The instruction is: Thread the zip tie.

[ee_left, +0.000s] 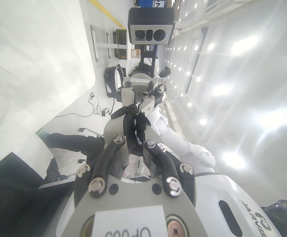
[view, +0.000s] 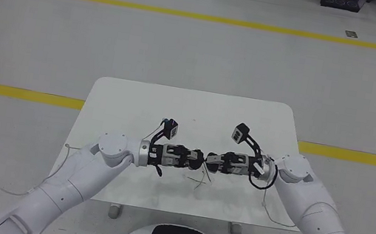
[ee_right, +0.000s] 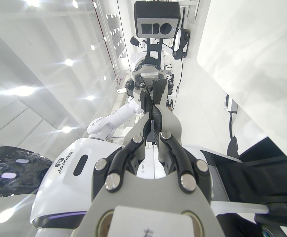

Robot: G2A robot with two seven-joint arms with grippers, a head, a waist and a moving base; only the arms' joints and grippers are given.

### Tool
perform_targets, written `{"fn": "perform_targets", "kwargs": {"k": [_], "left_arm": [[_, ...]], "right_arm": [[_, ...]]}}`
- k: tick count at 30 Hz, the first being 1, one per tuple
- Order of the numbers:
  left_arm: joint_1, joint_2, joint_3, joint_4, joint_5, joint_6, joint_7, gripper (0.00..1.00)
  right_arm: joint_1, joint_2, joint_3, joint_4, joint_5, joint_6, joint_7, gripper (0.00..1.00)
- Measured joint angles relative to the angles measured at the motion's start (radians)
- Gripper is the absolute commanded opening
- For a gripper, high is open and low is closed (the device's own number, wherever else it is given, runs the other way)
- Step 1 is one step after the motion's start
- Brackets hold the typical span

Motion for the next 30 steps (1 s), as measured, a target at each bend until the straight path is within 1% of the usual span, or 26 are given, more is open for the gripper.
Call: {"fn": "perform_targets", "kwargs": {"k": [1, 7, 10, 12, 14, 21, 24, 30], "left_arm": [[0.0, 0.0, 0.0, 0.001, 0.0, 0.0, 0.0, 0.05], [-0.002, 0.0, -0.001, 0.005, -0.006, -0.002, -0.004, 0.07], [-0.002, 0.0, -0.001, 0.007, -0.008, -0.001, -0.009, 0.12], [-0.003, 0.001, 0.0, 0.009, -0.008, 0.003, -0.012, 0.18], [-0.004, 0.001, 0.0, 0.009, -0.006, 0.005, -0.014, 0.2], [-0.005, 0.003, 0.001, 0.009, -0.003, 0.009, -0.021, 0.19], [-0.005, 0.002, 0.005, 0.009, -0.003, 0.009, -0.023, 0.16], [-0.008, 0.001, 0.011, 0.011, -0.001, 0.009, -0.025, 0.15]], "right_arm": [[0.001, 0.0, -0.001, 0.001, -0.001, 0.001, 0.001, 0.0], [0.005, -0.002, -0.003, 0.008, -0.005, 0.001, 0.005, 0.0], [0.006, -0.002, -0.001, 0.013, -0.011, -0.002, 0.01, 0.0], [0.006, 0.0, 0.005, 0.017, -0.012, -0.005, 0.013, 0.0], [0.006, 0.001, 0.009, 0.017, -0.013, -0.006, 0.016, 0.0], [0.001, 0.004, 0.017, 0.012, -0.019, -0.002, 0.023, 0.0], [-0.001, 0.004, 0.018, 0.011, -0.017, -0.003, 0.024, 0.0], [0.0, 0.0, 0.009, 0.009, -0.018, -0.001, 0.024, 0.0]]}}
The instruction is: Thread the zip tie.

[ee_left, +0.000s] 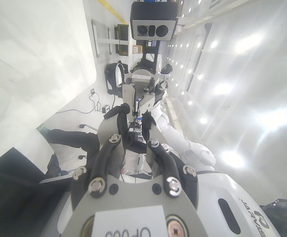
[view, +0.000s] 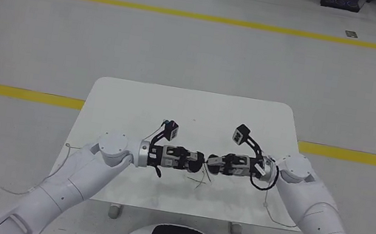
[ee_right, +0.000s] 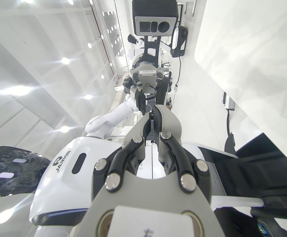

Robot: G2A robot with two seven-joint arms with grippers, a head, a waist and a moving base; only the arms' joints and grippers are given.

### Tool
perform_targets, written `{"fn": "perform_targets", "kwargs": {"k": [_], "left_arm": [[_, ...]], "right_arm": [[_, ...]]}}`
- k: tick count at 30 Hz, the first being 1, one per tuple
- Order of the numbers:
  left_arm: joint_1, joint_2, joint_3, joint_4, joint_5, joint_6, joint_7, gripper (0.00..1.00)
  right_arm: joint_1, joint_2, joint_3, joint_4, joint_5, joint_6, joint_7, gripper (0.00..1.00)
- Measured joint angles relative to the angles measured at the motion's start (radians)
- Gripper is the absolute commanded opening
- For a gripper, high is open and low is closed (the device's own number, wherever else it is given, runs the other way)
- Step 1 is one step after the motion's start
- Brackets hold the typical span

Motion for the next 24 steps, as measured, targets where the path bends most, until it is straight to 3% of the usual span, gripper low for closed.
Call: {"fn": "perform_targets", "kwargs": {"k": [24], "left_arm": [[-0.001, 0.001, 0.004, 0.002, -0.005, -0.002, -0.001, 0.1]], "right_arm": [[0.011, -0.009, -0.015, 0.021, -0.005, 0.013, -0.016, 0.0]]}}
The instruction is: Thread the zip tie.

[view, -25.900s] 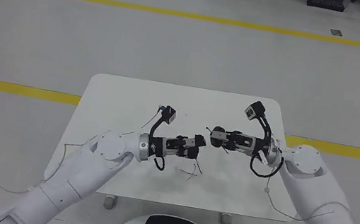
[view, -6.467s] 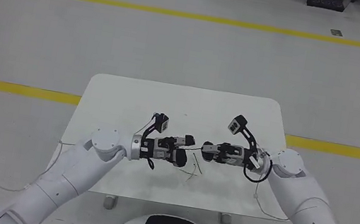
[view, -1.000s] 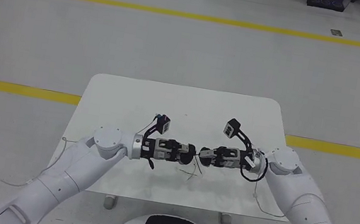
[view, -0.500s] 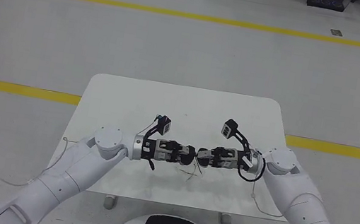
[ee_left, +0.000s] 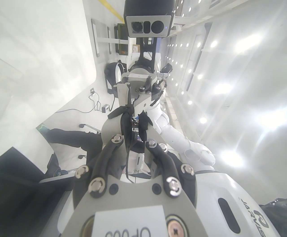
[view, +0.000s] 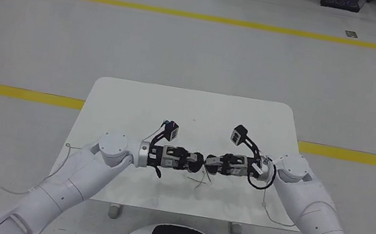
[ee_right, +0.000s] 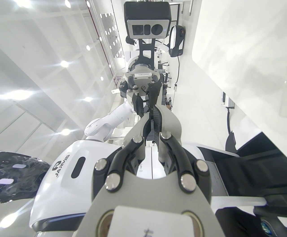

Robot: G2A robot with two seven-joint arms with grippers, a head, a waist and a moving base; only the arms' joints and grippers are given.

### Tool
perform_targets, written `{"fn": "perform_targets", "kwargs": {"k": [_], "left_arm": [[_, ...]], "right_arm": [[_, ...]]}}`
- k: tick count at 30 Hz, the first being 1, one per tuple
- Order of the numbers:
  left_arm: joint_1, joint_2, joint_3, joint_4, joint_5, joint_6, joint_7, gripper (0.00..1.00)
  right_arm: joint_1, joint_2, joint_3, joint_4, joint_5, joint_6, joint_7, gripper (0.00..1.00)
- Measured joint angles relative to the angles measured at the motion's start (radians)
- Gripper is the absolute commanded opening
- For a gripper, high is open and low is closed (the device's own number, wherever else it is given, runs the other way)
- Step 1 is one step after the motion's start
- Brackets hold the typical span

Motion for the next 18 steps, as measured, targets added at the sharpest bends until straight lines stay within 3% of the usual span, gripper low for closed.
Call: {"fn": "perform_targets", "kwargs": {"k": [18], "left_arm": [[-0.006, -0.002, 0.008, 0.004, -0.002, 0.001, 0.001, 0.08]], "right_arm": [[0.002, -0.004, -0.002, 0.002, 0.002, 0.002, 0.004, 0.0]]}}
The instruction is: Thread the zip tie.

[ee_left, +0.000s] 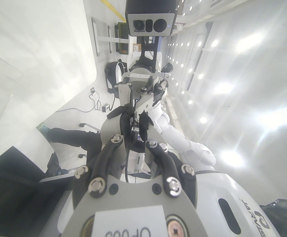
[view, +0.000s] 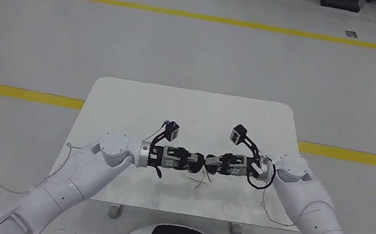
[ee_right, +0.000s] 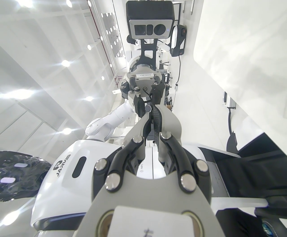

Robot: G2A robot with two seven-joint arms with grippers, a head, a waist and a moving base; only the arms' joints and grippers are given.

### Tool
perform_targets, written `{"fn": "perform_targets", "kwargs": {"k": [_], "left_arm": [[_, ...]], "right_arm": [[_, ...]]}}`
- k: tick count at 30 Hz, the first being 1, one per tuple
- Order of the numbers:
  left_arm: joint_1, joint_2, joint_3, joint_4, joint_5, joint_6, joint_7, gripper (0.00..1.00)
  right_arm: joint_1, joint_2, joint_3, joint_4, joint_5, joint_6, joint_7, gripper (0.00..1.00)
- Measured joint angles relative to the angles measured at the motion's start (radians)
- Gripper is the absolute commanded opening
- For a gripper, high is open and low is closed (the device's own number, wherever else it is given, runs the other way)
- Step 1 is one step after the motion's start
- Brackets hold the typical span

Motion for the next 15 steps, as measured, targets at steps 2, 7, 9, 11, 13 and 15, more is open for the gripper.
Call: {"fn": "perform_targets", "kwargs": {"k": [2, 7, 9, 11, 13, 15], "left_arm": [[0.0, 0.0, 0.0, 0.0, 0.0, 0.0, 0.001, 0.07], [-0.001, 0.001, 0.0, 0.0, 0.0, -0.001, -0.001, 0.02], [-0.001, 0.001, 0.0, 0.0, 0.0, -0.002, -0.002, 0.0], [-0.001, 0.001, 0.001, 0.001, 0.0, -0.002, -0.002, 0.0], [-0.001, 0.001, 0.001, 0.0, 0.001, -0.002, -0.002, 0.0], [-0.001, 0.001, 0.001, 0.0, 0.001, -0.002, -0.001, 0.01]], "right_arm": [[0.0, 0.0, 0.001, 0.0, 0.0, 0.0, -0.001, 0.0], [-0.001, 0.0, 0.003, 0.0, -0.001, -0.001, -0.002, 0.0], [-0.002, 0.0, 0.004, -0.001, -0.001, -0.001, -0.002, 0.0], [-0.002, 0.0, 0.004, -0.001, 0.0, -0.001, -0.001, 0.0], [-0.003, 0.0, 0.005, -0.002, 0.0, -0.002, -0.001, 0.0], [-0.004, 0.0, 0.006, -0.003, -0.001, -0.002, 0.0, 0.0]]}}
